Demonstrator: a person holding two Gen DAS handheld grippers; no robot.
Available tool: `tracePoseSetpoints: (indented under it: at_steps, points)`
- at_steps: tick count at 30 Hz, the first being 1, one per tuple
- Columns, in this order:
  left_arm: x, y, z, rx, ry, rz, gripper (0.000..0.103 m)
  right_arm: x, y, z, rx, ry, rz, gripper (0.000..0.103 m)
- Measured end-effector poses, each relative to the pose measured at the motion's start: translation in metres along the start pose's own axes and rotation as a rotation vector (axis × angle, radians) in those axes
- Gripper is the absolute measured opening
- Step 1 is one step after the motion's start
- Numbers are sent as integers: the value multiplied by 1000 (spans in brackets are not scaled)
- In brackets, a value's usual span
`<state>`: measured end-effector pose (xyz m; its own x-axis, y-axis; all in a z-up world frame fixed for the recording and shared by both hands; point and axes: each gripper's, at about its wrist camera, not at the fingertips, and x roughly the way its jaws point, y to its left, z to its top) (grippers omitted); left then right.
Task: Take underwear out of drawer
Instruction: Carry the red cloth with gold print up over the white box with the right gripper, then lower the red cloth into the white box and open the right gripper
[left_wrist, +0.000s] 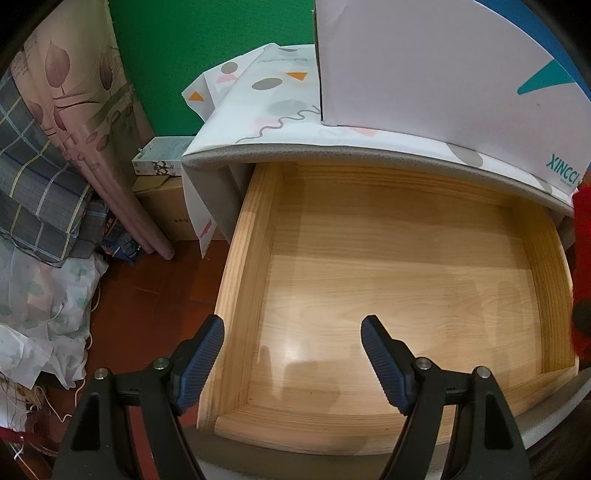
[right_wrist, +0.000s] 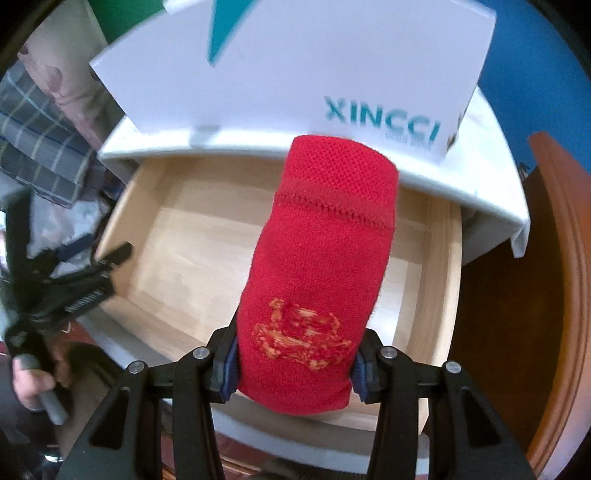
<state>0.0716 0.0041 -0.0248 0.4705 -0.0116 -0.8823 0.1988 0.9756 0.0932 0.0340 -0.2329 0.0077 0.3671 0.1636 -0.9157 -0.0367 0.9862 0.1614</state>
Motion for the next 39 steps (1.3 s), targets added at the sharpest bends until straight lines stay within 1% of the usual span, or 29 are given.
tracePoseSetpoints:
  at_steps: [7, 12, 13, 17, 21, 26, 33, 39]
  points:
    - [-5, 2, 0, -4, -24, 8, 79, -50, 7, 22, -8, -103, 20, 44]
    - [-7, 4, 0, -15, -34, 3, 79, -84, 10, 55, -16, -184, 14, 44]
    - [-7, 4, 0, -16, -35, 2, 79, -87, 13, 64, -14, -198, 11, 44]
    - [-9, 4, -1, -24, -45, 2, 79, -104, 8, 100, 6, -250, -1, 44]
    - [-12, 4, -1, -25, -64, 12, 79, -102, 7, 140, 22, -267, -42, 44]
    - [-14, 8, -1, -49, -69, 8, 79, -82, 3, 180, 49, -240, -78, 44]
    - [-14, 3, -1, -31, -71, 24, 79, -54, -5, 205, 64, -201, -129, 45]
    - [-15, 2, -2, -22, -78, 29, 79, -37, -4, 216, 63, -177, -136, 48]
